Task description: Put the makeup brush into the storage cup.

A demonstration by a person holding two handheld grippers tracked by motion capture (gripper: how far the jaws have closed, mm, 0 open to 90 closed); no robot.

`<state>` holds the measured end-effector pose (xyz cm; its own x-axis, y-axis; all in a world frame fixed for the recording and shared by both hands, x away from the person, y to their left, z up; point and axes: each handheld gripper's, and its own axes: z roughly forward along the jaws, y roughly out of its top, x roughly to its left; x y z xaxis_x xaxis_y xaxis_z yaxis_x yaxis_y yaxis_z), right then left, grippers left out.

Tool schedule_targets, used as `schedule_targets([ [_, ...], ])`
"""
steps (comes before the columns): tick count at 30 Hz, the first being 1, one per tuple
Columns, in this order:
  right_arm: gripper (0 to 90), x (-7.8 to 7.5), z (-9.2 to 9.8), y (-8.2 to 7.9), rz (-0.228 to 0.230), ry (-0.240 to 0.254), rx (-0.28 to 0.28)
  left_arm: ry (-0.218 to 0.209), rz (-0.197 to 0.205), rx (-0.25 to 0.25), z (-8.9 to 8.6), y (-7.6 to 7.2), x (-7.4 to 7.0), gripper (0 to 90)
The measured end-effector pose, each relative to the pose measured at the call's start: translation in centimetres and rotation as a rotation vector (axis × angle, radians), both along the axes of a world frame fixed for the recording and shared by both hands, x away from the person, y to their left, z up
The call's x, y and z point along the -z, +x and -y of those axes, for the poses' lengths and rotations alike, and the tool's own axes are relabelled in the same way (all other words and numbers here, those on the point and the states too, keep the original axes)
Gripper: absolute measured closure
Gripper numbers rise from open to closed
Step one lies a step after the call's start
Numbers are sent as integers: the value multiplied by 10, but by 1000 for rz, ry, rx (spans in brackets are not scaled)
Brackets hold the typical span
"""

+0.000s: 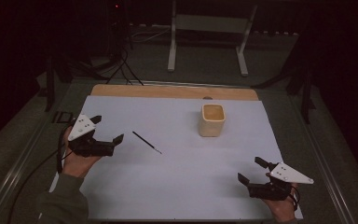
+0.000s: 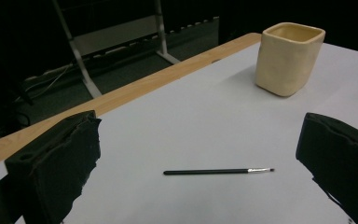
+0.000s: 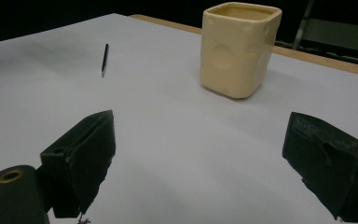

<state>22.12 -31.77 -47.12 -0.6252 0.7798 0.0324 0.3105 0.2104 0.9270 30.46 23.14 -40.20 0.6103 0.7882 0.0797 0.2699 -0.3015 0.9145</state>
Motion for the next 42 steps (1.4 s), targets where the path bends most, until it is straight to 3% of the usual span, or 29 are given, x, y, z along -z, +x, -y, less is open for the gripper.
schedule_targets([
  [27, 93, -2, 3, -1, 9, 3, 10, 36, 19, 23, 22, 25, -16, 8],
  [42, 93, -3, 4, 0, 13, 8, 12, 77, -3, 30, 37, 45, -15, 8],
])
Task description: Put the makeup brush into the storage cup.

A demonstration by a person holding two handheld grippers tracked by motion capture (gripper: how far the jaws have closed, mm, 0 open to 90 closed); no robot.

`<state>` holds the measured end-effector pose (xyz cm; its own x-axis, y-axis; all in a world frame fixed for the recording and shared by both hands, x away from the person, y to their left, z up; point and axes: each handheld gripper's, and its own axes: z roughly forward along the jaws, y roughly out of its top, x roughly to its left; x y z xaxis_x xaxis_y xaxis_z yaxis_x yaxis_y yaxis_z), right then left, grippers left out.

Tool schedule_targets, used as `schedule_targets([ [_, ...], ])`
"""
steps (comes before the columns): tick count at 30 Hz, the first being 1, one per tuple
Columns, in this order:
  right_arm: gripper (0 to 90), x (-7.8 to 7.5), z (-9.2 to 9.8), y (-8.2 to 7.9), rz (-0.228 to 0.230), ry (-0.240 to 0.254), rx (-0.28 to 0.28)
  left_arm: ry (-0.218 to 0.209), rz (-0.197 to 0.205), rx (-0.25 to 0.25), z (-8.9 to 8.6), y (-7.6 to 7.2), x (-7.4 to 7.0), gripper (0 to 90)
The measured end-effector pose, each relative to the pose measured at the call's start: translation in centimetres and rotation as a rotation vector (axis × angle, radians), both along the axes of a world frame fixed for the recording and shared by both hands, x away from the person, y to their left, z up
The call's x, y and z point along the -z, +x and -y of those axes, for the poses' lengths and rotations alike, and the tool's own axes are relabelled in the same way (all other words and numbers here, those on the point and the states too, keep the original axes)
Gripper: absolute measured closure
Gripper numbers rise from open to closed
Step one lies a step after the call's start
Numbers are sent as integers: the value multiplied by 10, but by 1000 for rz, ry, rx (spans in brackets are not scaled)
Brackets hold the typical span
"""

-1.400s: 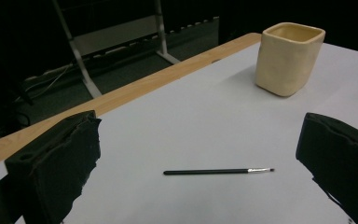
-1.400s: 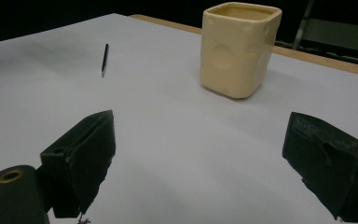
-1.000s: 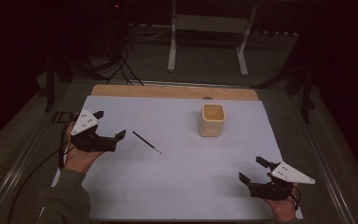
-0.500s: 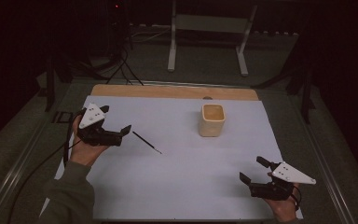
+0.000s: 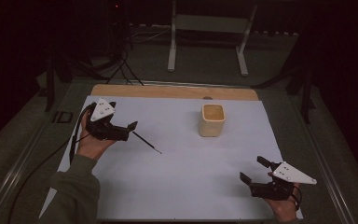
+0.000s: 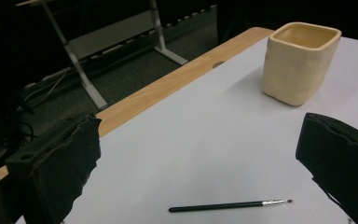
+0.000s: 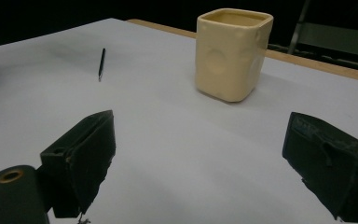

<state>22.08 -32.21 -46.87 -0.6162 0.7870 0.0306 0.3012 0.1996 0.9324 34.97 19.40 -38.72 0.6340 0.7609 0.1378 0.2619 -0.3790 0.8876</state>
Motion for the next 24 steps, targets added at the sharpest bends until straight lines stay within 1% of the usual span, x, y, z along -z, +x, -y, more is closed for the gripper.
schedule_targets([
  [20, 93, 0, 0, 0, -2, 4, 0, 59, -83, 26, 23, 29, 21, 11],
  [24, 93, 0, 0, 0, -1, 4, -1, 60, -95, 27, 25, 33, 24, 11],
])
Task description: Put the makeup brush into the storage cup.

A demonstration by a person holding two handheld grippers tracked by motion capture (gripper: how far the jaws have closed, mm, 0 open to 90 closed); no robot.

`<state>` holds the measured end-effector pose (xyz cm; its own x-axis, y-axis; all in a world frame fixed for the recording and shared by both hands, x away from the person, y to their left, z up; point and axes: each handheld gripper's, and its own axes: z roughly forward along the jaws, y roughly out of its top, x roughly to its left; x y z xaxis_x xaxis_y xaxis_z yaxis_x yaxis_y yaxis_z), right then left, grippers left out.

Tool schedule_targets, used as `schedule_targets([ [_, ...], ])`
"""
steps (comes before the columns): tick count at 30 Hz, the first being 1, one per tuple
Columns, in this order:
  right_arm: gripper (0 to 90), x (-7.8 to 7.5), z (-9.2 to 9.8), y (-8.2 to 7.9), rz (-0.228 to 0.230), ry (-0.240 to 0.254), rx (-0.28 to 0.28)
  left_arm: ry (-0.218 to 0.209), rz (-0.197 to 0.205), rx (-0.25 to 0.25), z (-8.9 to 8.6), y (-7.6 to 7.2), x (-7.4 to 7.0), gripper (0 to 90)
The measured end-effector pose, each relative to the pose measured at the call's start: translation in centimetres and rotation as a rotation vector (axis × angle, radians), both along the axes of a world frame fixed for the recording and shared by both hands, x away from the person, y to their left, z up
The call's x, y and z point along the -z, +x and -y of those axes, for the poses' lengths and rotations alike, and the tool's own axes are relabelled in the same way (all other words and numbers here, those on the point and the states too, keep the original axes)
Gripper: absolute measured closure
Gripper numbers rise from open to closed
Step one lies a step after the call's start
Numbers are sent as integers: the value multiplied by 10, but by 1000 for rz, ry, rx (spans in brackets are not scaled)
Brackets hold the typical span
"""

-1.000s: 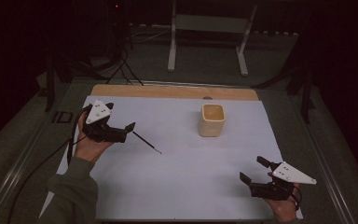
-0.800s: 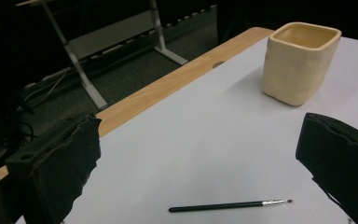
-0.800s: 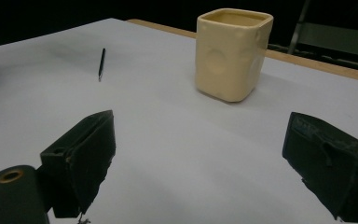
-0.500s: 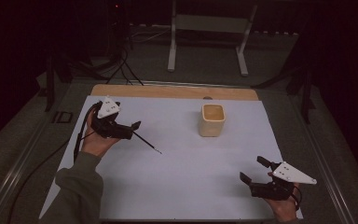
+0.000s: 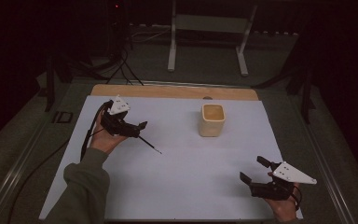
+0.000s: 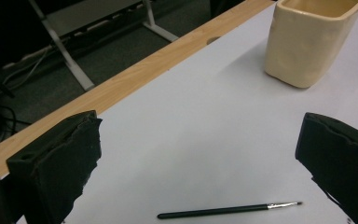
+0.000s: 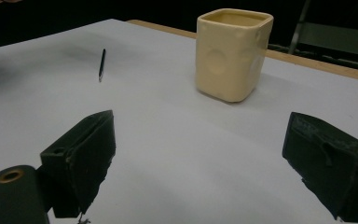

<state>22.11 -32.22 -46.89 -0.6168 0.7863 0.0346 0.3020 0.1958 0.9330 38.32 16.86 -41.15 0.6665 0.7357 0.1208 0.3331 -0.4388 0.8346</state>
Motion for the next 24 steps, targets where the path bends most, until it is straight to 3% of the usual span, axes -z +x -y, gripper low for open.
schedule_targets([
  [9, 93, 0, 0, 0, -1, -2, 0, 23, -30, -1, 6, 9, 7, 12],
  [24, 93, 0, 1, 0, -2, -2, 1, 111, -71, 20, 6, 14, -2, 28],
])
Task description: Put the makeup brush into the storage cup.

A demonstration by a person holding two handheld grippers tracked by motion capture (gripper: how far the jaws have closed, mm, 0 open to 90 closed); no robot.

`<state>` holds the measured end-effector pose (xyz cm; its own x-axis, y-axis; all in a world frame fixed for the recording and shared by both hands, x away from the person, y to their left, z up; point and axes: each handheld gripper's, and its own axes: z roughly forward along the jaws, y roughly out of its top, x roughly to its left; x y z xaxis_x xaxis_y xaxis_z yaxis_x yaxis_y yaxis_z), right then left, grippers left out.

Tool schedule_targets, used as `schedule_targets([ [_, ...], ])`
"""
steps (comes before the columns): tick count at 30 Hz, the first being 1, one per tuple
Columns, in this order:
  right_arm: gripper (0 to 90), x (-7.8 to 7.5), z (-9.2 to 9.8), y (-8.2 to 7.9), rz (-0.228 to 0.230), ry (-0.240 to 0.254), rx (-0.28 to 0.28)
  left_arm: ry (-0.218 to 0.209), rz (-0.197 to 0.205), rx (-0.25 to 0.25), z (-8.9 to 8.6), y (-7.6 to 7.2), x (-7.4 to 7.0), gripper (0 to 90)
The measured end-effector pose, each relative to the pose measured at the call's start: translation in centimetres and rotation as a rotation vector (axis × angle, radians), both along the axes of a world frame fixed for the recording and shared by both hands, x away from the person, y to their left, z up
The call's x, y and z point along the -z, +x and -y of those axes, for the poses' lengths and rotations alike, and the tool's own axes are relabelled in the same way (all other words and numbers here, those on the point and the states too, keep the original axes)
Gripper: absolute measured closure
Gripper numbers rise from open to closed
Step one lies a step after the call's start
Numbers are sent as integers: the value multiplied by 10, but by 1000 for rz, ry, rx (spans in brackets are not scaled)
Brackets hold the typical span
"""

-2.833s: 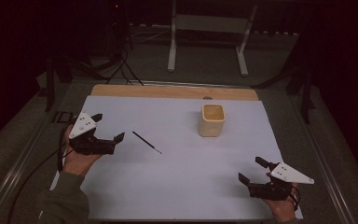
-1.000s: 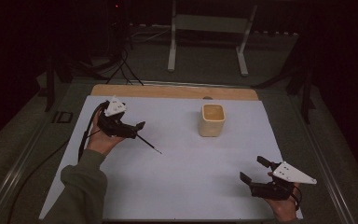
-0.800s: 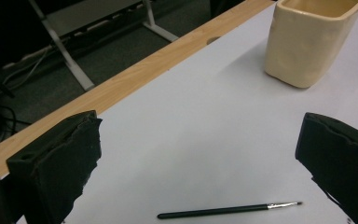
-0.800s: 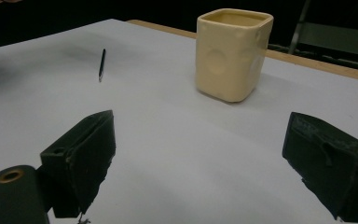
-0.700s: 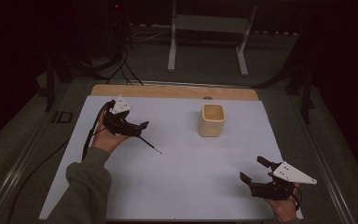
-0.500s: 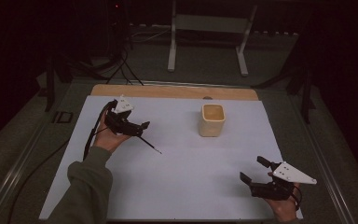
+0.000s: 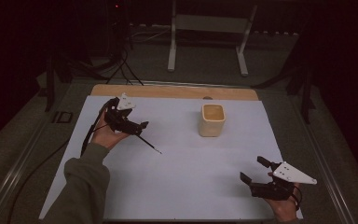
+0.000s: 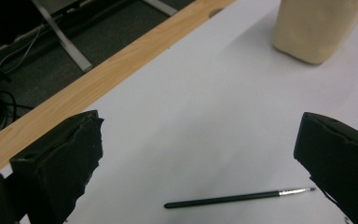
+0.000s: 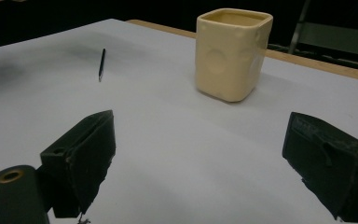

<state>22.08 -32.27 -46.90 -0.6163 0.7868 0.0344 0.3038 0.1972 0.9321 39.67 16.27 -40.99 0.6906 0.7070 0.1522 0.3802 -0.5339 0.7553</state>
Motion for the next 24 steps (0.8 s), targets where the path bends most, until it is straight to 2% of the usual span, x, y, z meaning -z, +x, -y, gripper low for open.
schedule_targets([
  [1, 93, 0, 0, 0, 1, 0, -1, 18, -21, 11, 0, 1, -2, 28],
  [6, 93, 0, 0, 0, 1, 0, -1, 52, -85, 49, 1, 5, -6, 33],
  [15, 93, 0, 0, 0, 1, 0, -1, 134, -171, 105, 9, 10, -12, 35],
  [21, 93, 0, 0, 0, -1, 0, 0, 227, -260, 157, 18, 15, -12, 42],
  [24, 93, 0, 0, 0, 0, 0, -1, 268, -284, 179, 23, 15, -11, 46],
])
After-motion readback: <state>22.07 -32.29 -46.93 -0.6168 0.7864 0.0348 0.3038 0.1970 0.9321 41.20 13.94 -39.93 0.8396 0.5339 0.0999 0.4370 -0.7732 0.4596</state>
